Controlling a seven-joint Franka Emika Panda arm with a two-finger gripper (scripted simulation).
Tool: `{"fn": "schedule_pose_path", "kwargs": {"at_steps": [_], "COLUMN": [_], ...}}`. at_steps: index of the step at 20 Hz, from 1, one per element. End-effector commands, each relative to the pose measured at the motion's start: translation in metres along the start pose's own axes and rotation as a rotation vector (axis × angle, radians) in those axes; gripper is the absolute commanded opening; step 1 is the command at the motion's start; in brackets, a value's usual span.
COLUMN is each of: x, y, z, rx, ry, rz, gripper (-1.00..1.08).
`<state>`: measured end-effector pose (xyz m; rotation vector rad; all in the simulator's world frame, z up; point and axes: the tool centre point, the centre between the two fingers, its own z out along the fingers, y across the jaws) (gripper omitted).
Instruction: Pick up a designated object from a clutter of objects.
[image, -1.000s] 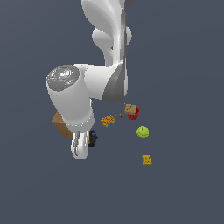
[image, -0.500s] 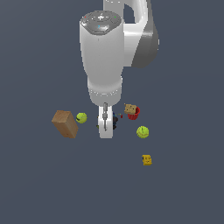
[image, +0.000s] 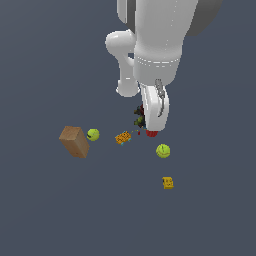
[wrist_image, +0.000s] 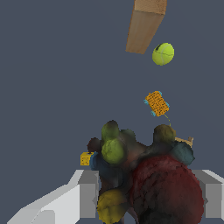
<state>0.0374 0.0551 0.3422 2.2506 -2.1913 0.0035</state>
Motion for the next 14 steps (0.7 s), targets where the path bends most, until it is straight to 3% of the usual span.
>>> {"fn": "schedule_pose_path", "kwargs": {"at_steps": [1,7,14], "x": [-0.014,-0.033,-0.033], "y": [0.004,0.009,0.007], "z": [-0.015,-0.034,-0.033], "rx": [0.0,-0.001,-0.001], "ry": [0.0,-0.001,-0.001], "rz": [0.001,0.001,0.001], "gripper": [-1.0,-1.0,-1.0]}}
